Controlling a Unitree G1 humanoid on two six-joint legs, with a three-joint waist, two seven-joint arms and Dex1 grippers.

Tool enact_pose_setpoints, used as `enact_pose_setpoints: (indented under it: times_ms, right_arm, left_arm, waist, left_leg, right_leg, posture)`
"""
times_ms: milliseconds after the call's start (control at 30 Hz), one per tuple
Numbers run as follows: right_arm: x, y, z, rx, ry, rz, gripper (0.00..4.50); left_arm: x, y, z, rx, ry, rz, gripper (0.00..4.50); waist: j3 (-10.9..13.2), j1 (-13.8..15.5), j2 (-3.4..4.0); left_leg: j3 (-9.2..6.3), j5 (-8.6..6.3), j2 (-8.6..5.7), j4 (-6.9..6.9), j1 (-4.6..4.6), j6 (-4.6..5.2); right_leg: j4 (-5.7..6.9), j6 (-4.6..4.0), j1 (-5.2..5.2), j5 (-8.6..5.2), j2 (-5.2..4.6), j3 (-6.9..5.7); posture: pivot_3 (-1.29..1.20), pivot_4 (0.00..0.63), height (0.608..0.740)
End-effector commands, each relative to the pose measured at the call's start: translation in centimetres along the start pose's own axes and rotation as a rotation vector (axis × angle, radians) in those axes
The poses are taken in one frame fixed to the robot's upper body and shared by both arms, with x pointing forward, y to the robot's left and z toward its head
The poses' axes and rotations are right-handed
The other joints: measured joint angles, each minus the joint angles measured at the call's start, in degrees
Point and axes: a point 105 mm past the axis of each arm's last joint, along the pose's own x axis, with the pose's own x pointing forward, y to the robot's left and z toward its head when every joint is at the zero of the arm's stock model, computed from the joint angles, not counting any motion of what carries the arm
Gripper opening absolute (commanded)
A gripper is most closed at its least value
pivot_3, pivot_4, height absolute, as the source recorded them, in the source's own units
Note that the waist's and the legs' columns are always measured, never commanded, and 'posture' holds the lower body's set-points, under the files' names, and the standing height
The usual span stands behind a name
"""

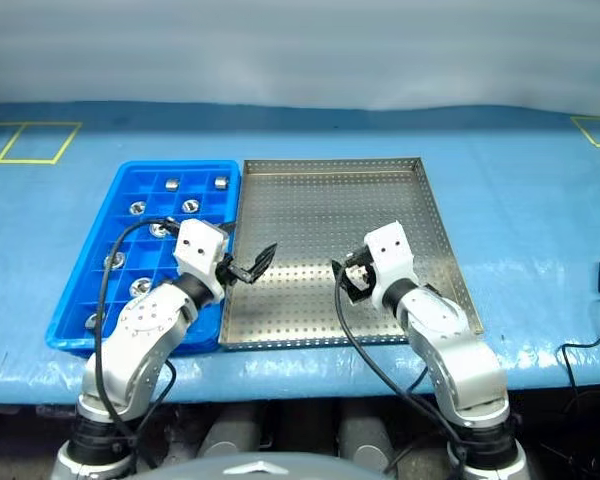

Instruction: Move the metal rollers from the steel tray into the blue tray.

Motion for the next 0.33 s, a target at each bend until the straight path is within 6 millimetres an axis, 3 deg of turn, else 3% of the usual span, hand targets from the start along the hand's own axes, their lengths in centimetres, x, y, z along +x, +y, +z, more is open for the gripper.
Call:
enact_pose_setpoints:
  times_ms: [33, 333]
  right_arm:
    - [-1.3, 0.5, 1.2, -0.026, -0.076, 0.031, 4.49]
    - [-1.4, 0.7, 0.3, 0.015, -0.064, 0.026, 4.49]
  left_arm:
    - [0.3, -0.1, 0.5, 0.005, -0.020, -0.023, 4.50]
    - [-0.3, -0.5, -0.7, -0.035, 0.012, -0.003, 4.50]
  waist:
    - [0.00, 0.06, 0.00]
    - [-0.02, 0.14, -0.03]
  left_leg:
    - [0.00, 0.00, 0.00, 0.02, 0.00, 0.00]
    - [0.06, -0.01, -0.03, 0.17, 0.02, 0.06]
  right_leg:
    - [0.01, 0.08, 0.00, -0.04, -0.01, 0.00]
    - [0.00, 0.29, 0.07, -0.01, -0.06, 0.10]
  posture:
    - [0.06, 0.150, 0.740]
    - [0.07, 0.150, 0.740]
